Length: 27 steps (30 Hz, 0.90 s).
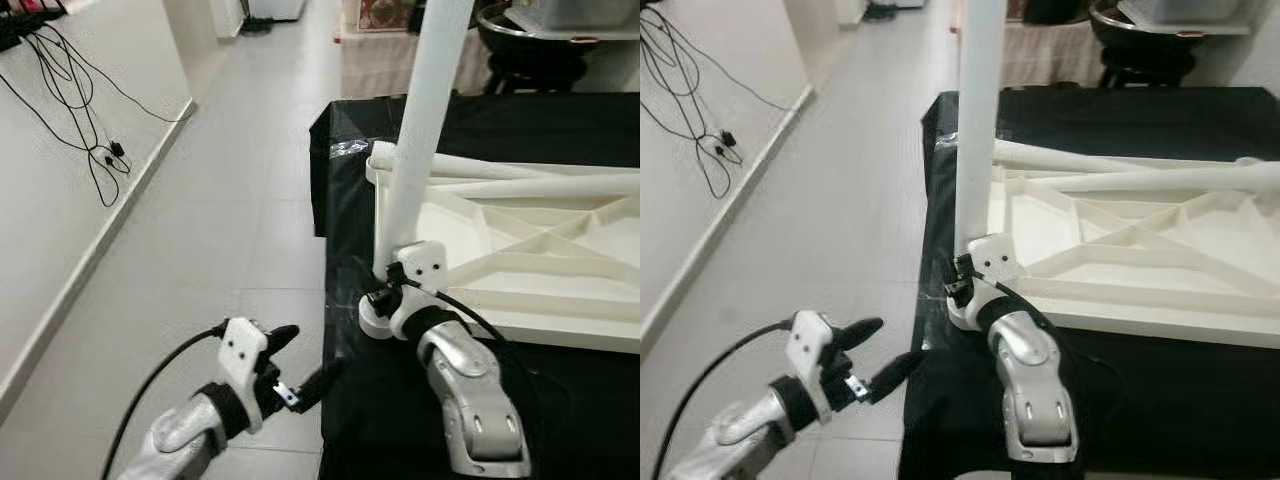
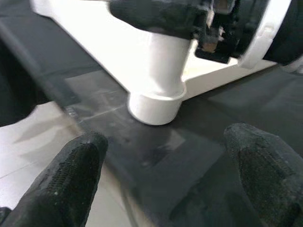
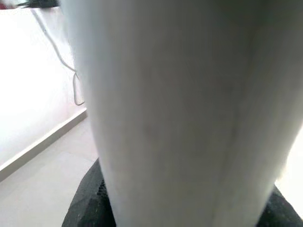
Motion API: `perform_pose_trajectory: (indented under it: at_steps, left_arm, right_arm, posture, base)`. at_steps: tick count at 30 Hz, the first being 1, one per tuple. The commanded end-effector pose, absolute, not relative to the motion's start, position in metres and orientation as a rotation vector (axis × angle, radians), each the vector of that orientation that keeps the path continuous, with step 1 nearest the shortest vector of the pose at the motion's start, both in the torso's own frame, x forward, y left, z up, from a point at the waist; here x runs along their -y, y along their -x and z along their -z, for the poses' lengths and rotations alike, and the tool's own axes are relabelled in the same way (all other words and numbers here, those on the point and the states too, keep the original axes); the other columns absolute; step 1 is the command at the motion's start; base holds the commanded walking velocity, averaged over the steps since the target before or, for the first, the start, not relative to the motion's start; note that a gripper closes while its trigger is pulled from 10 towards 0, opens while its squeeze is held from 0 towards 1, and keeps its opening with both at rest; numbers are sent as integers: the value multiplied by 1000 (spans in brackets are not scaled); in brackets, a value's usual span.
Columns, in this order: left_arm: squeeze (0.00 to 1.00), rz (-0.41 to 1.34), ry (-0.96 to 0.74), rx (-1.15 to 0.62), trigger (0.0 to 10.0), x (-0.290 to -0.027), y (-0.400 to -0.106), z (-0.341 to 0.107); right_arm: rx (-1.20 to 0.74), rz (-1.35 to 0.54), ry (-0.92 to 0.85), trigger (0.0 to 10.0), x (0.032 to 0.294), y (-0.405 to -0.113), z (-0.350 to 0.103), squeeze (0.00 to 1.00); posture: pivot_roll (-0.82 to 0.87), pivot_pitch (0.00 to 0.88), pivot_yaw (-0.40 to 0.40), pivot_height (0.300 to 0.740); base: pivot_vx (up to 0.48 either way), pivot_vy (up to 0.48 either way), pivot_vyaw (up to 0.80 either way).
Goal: Building children table
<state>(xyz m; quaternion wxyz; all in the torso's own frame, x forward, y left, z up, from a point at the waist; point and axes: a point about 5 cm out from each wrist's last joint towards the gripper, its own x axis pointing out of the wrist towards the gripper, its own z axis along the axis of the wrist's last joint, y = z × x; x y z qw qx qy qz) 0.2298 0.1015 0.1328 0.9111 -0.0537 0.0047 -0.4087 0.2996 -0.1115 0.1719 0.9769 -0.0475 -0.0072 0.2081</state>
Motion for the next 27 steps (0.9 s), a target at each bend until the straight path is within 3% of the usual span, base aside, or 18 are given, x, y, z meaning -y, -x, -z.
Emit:
perform_pose_trajectory:
  at_steps: [1, 5, 10, 12, 26, 27]
  left_arm:
    - [0, 856, 104, -30, 10000, -101, -230, -128]
    - [0, 827, 96, -23, 10000, -103, -232, -127]
    - [0, 779, 82, -23, 10000, -107, -235, -127]
    - [0, 702, 41, -22, 10000, -115, -239, -127]
    - [0, 523, -82, -14, 10000, -128, -248, -125]
    - [0, 496, -84, -17, 10000, -130, -248, -124]
  right_arm:
    - [-113, -444, 46, 10000, 114, -306, -143, 1000]
    - [-73, -517, 11, 10000, 107, -307, -148, 1000]
    - [-34, -452, 14, 10000, 113, -295, -151, 1000]
    - [-18, -403, 10, 10000, 124, -277, -151, 1000]
    - [63, -297, -16, 10000, 153, -247, -150, 992]
    - [57, -333, -19, 10000, 152, -240, -149, 357]
  posture:
    - [-25, 146, 50, 740]
    - [-22, 140, 45, 740]
    - [-26, 138, 46, 740]
    - [-45, 139, 61, 740]
    - [-67, 130, 70, 740]
    - [-74, 126, 70, 740]
  base:
    - [0, 0, 0]
    - [0, 0, 0]
    - [0, 0, 0]
    - [0, 0, 0]
    - [0, 0, 0]
    - [0, 0, 0]
